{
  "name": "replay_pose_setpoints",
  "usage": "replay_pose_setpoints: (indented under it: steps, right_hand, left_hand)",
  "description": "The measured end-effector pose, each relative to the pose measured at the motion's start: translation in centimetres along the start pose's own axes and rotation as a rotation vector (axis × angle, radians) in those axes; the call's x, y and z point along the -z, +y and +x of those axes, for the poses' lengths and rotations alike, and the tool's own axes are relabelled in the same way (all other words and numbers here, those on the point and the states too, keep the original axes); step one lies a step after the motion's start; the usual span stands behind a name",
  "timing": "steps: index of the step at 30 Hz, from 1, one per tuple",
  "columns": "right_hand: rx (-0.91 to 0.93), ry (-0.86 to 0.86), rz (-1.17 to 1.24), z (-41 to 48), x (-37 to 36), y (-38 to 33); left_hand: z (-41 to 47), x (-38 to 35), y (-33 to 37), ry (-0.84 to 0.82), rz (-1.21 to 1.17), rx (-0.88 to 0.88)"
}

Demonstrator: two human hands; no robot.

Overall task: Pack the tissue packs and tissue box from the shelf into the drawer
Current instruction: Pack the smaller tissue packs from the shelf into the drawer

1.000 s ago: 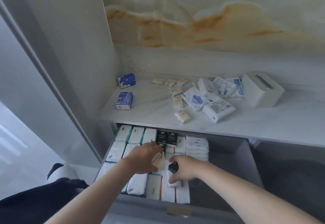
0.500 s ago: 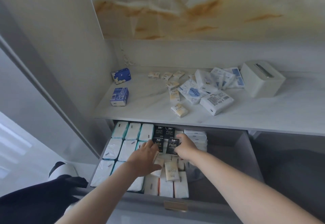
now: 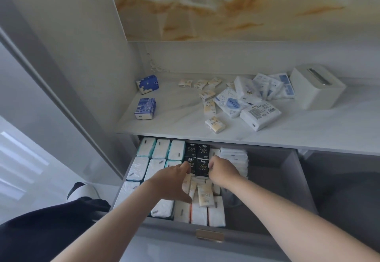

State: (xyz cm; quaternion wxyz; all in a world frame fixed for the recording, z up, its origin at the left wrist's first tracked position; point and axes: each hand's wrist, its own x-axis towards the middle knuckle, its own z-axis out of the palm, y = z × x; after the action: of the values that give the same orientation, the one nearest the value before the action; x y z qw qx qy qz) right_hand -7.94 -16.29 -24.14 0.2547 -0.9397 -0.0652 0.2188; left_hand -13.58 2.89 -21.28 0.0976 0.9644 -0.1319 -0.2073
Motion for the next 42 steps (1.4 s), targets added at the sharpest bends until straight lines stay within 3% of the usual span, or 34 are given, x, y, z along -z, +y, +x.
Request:
replay_pose_setpoints:
  steps: [5,7,10,14,17,23,28,31,36,42]
  right_hand:
    - [0.077,-0.382,-0.196,-3.0,0.7,-0.2]
    - [0.099,-0.451,-0.293,-4.1,0.2,0.0]
    - [0.174,-0.289,-0.343,-4.6,-1.4,0.5]
    - [0.143,-0.119,-0.059,-4.2,-2.3,0.7]
    - [0.114,-0.145,-0.07,-4.2,-1.8,0.4]
    - [0.036,-0.255,-0.347,-4.0,-1.7,-0.2]
    - [0.004,-0.501,-0.147,-4.4,-2.6,-1.0]
    - [0.016,-0.452,-0.078,-4.3,-3.1,-1.4]
    - [0.07,-0.23,-0.325,-4.3,-2.4,-1.0]
    - [0.066,-0.288,-0.284,-4.1,-2.3,-0.6]
  left_hand:
    - [-0.9,-0.7,1.8,-0.066,0.086,-0.049]
    - [-1.3,-1.2,2.3,-0.088,0.11,-0.061]
    - [-2.0,-2.0,2.4,-0.073,0.127,-0.091]
    - [-2.5,-2.5,1.5,-0.045,0.142,-0.116]
    - [-2.7,-2.5,0.7,-0.044,0.118,-0.095]
    - [-2.6,-3.2,0.3,0.036,0.329,-0.111]
    - [-2.2,-3.5,0.1,0.067,0.277,-0.072]
    - [-1.9,-3.4,0.1,0.119,0.316,-0.042]
    - [-1.5,-3.4,0.3,0.112,0.38,0.022]
    - [-1.7,-4.1,0.3,0.11,0.214,0.036]
